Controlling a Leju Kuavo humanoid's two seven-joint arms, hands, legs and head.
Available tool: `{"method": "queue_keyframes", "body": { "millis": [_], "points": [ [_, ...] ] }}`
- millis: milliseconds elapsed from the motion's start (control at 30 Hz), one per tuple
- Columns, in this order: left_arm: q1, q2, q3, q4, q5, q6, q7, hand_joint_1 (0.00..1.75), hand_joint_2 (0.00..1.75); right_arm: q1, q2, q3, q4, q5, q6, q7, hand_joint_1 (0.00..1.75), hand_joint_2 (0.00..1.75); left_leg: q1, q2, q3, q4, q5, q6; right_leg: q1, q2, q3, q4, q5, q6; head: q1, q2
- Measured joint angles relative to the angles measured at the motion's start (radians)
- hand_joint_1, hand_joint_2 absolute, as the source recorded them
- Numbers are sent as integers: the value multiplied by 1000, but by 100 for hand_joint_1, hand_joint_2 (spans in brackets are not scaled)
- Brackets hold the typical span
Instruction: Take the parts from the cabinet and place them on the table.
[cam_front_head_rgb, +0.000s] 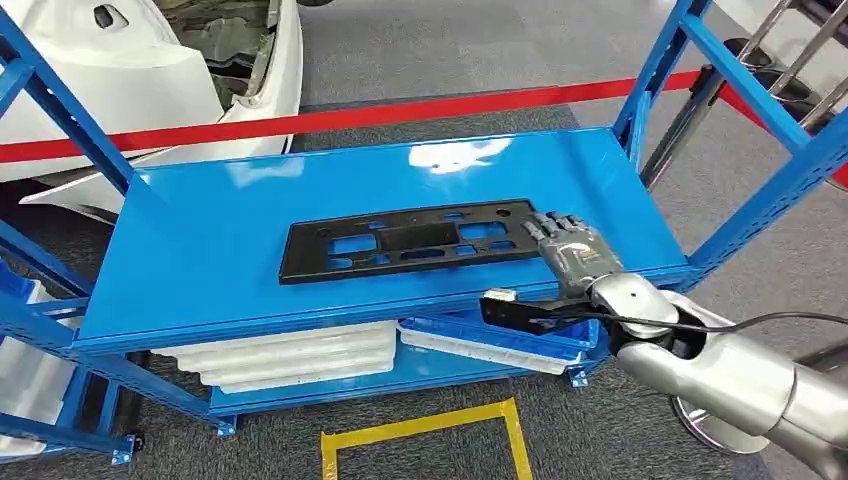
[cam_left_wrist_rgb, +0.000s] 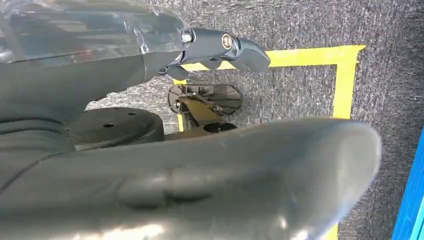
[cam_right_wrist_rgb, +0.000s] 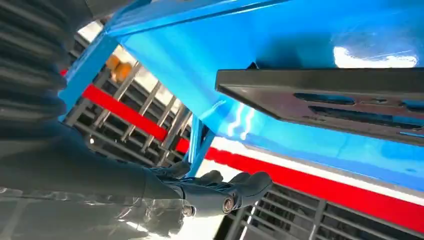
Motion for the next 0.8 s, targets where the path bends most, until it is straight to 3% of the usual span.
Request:
{"method": "queue_keyframes", "body": {
  "millis": [333, 633, 800],
  "points": [
    [-2, 0, -3, 0, 0, 0, 3, 0, 0, 1, 33, 15, 34, 139, -33, -20, 0, 175, 0, 0, 0, 0, 0, 0, 0, 0, 0, 0, 0, 0, 0, 0],
    [-4, 0, -3, 0, -1, 0, 6, 0, 0, 20, 50, 3, 44, 106, -43, -32, 0, 175, 0, 0, 1, 0, 0, 0, 0, 0, 0, 0, 0, 0, 0, 0],
    [-11, 0, -4, 0, -4, 1, 15, 0, 0, 28, 63, 0, 68, 116, -87, -54, 0, 175, 0, 0, 1, 0, 0, 0, 0, 0, 0, 0, 0, 0, 0, 0]
  ]
}}
